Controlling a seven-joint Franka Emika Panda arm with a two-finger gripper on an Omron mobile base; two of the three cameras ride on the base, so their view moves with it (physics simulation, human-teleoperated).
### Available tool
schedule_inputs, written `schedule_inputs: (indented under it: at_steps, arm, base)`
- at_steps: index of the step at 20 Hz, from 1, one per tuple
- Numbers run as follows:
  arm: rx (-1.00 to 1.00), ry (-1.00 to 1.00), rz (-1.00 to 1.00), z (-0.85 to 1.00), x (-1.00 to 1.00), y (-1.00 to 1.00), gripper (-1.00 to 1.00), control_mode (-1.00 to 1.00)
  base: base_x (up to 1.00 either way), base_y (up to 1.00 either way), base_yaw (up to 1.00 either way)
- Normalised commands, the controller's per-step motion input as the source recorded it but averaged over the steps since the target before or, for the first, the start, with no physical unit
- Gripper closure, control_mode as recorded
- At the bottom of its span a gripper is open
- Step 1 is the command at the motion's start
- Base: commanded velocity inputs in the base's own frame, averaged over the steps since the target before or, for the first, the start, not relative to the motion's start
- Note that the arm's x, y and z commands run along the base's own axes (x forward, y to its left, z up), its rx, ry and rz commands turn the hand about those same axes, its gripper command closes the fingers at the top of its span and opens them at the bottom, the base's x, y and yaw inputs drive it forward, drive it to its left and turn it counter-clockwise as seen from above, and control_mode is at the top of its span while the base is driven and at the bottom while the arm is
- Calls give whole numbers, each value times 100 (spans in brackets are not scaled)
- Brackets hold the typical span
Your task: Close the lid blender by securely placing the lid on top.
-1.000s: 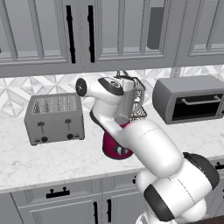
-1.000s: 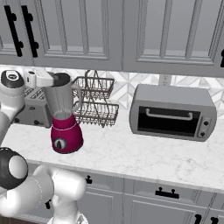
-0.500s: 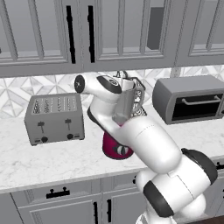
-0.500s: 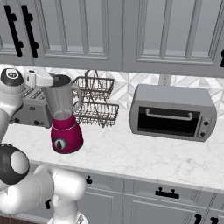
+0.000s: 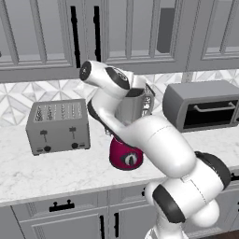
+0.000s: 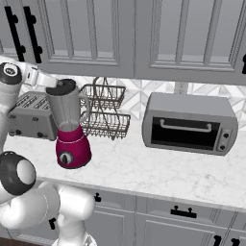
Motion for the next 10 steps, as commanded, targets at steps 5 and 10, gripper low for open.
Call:
schedule_inputs:
  at_steps: [5, 10]
  arm:
    - [0, 1, 0, 0, -93, 0, 100, -100]
    - [0, 3, 0, -9, -52, 0, 100, -100]
  base:
    - [0, 0, 0]
    - [0, 0, 0]
